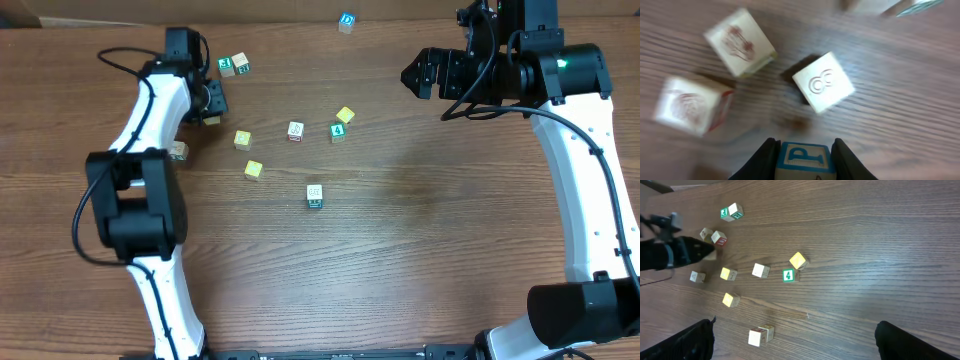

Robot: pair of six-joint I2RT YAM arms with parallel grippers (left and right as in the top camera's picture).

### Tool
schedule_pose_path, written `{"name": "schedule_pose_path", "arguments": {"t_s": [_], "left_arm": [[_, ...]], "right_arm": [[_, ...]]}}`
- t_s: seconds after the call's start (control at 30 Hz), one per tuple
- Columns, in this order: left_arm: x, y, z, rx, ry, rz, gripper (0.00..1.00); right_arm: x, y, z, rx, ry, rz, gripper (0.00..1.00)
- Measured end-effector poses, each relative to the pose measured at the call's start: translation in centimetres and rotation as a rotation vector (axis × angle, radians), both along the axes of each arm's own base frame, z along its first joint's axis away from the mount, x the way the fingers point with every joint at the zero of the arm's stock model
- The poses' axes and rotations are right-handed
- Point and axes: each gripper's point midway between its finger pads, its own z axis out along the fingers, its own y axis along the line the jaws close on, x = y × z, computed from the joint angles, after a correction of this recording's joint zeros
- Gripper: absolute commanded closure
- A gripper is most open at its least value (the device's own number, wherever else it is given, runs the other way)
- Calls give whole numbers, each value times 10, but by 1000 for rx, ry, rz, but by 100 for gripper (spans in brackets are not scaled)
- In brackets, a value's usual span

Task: Form a tower
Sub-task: 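Lift the blue-lettered block with the left gripper, then carry the blue-lettered block toward the two-block stack at center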

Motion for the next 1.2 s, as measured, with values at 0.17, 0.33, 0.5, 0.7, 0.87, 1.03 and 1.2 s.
{"name": "schedule_pose_path", "arguments": {"t_s": [0.17,0.33,0.5,0.7,0.87,1.03,1.2], "left_arm": [[-16,-1,76,-5,-88,-2,76],[-51,-13,137,-67,-126,-26,80],[-85,-29,151,-133,-62,-49,83],[-114,-50,141,-169,63,-74,86],[-125,-76,138,-179,105,-114,85],[-135,-112,137,-184,126,-184,85],[-145,-144,137,-184,137,-238,85]], "right_arm": [[0,0,0,0,-1,0,0],[0,0,0,0,-1,0,0],[0,0,0,0,-1,0,0],[0,0,0,0,-1,0,0],[0,0,0,0,0,1,0],[0,0,0,0,-1,-1,0],[0,0,0,0,-1,0,0]]}}
